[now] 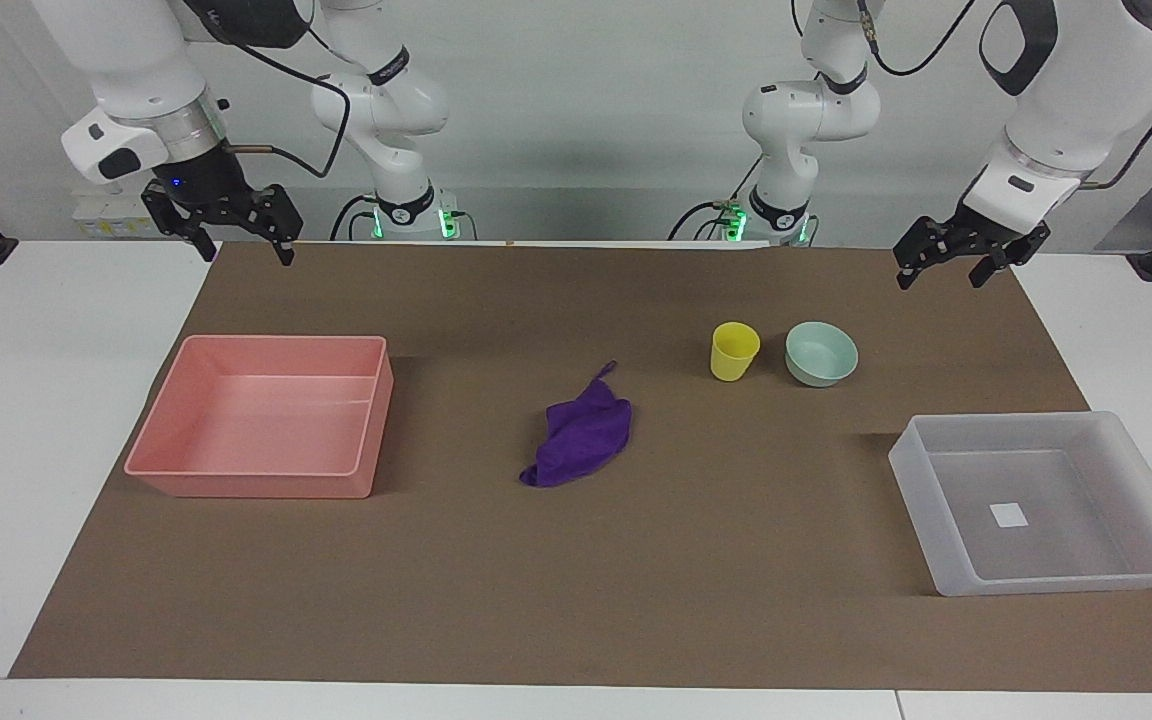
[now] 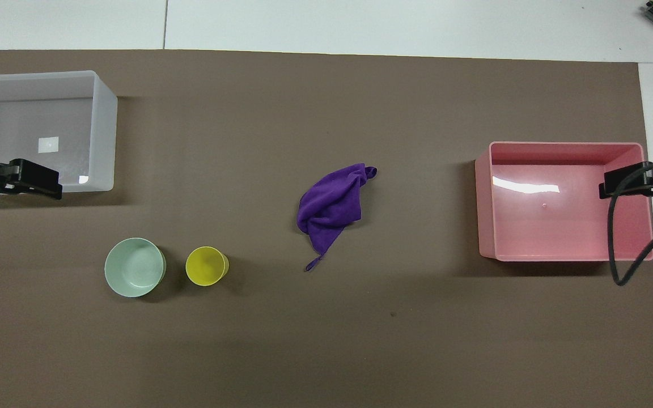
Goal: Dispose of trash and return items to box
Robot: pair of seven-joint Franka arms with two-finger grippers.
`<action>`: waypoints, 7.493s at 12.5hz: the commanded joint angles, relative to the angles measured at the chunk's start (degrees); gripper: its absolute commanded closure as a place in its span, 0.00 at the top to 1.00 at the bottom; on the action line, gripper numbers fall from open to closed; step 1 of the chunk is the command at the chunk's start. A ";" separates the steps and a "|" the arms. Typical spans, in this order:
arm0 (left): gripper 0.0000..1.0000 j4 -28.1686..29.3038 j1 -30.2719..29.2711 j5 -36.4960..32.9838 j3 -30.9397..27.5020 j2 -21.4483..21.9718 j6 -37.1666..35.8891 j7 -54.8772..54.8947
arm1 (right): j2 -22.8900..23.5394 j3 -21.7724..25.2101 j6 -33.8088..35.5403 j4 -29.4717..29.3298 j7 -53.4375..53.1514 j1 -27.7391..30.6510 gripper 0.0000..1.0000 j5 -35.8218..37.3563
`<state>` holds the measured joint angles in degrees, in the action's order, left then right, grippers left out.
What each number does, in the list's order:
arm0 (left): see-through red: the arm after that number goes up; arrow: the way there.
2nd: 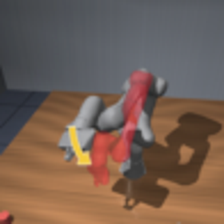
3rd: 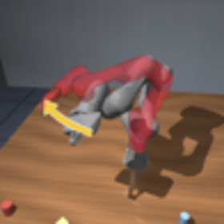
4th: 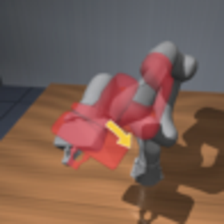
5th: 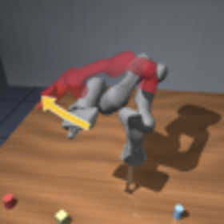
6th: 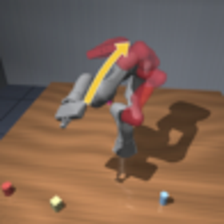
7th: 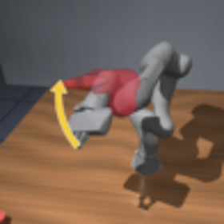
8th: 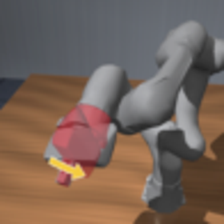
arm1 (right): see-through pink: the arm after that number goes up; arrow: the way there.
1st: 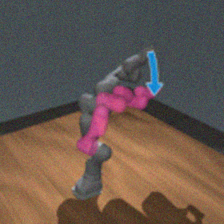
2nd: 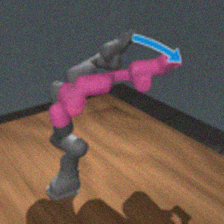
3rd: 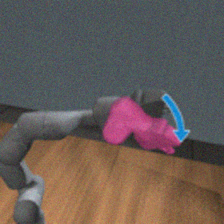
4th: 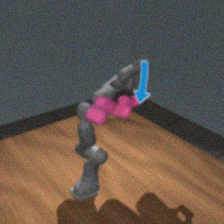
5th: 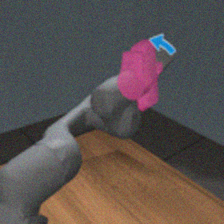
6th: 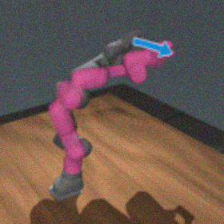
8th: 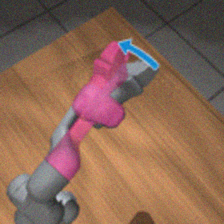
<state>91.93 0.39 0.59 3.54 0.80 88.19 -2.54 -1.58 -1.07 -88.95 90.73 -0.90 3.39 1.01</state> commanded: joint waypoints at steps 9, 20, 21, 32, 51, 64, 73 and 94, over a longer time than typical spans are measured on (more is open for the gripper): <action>1.00 1.58 -1.00 -0.94 -0.47 0.96 -4.24 0.08 | -1.32 -0.42 -3.51 3.13 1.78 0.39 1.00 -0.30; 1.00 31.52 -5.04 2.48 -0.47 4.91 15.40 9.92 | 0.69 -1.04 -15.07 9.79 -11.98 -9.95 1.00 -0.48; 1.00 34.95 -5.05 2.48 -0.47 5.00 19.87 10.01 | 2.18 -1.04 -18.33 11.12 -15.76 -12.07 1.00 -0.65; 0.00 49.22 -5.22 7.76 -0.47 4.47 39.52 9.66 | 27.49 -1.04 -55.60 11.31 -32.05 -29.66 1.00 -2.32; 0.00 -9.49 -19.11 7.41 -0.55 -27.33 23.74 8.52 | 21.46 -0.25 -37.29 5.60 -34.60 -27.48 0.00 -3.73; 1.00 -9.41 -15.33 1.62 -0.47 -30.44 29.77 8.43 | 6.33 -0.07 -11.68 2.42 -3.63 -2.18 0.00 -0.49; 1.00 3.71 -1.80 6.33 0.67 -7.00 2.85 -1.95 | 7.38 -0.16 -27.65 20.60 14.79 5.05 0.00 7.17; 0.00 22.19 5.78 8.11 0.06 0.43 14.15 -1.07 | 3.87 -1.65 -19.62 9.22 -13.51 -2.42 1.00 0.15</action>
<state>122.07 10.00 8.17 3.56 2.47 109.79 -4.47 2.92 -2.46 -113.20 103.54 -13.64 0.35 2.99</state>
